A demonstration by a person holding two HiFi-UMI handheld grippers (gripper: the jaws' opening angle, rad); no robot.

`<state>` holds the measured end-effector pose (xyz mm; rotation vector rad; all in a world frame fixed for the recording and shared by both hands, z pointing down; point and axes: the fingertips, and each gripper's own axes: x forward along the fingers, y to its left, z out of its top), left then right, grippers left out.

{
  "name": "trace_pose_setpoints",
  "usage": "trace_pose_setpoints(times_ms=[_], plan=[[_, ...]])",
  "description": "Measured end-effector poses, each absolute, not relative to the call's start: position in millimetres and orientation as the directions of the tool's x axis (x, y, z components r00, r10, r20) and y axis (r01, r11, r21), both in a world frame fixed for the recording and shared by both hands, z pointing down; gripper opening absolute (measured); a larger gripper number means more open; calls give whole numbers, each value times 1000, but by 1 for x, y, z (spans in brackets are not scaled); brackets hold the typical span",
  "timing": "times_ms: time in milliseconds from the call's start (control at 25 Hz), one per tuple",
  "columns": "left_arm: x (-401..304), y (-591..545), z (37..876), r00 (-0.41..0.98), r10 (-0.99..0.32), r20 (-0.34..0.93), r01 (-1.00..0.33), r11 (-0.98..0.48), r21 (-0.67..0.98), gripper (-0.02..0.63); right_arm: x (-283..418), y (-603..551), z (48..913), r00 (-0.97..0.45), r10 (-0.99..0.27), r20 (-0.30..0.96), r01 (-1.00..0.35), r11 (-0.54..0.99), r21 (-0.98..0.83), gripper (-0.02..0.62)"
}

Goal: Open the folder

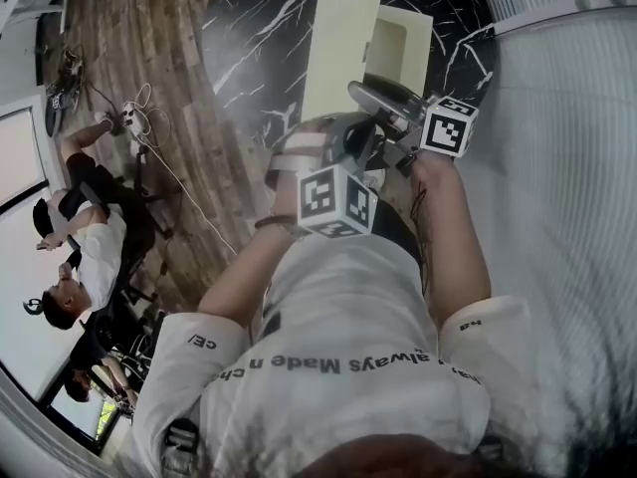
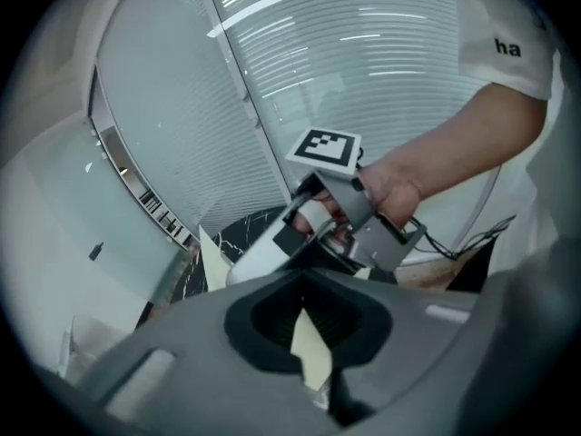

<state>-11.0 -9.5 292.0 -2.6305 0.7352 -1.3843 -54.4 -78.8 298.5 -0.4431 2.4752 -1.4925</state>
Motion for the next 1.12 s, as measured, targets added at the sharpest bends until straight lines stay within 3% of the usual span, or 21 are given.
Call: trace_pose_setpoints(times_ms=[200,480,720,1120], plan=[[-31,-15,298,419,-444,792,-380,-878,-291,2,-74,-75,284,-950,-303,-71,-83,469,-879,183],[-66,-25,294,339,-508,792,-462,-823,-329,2,-91,-70,270,-959,-267,-96,-52,498,-866,174],[-105,-35,283,265,-573,775,-523,-761,-384,2,-83,-64,265,-948,-314,48,-230,575,-785,129],[-174,-52,280,131,-644,754,-600,-657,-457,2,-51,-46,237,-846,-466,259,-532,704,-470,83]])
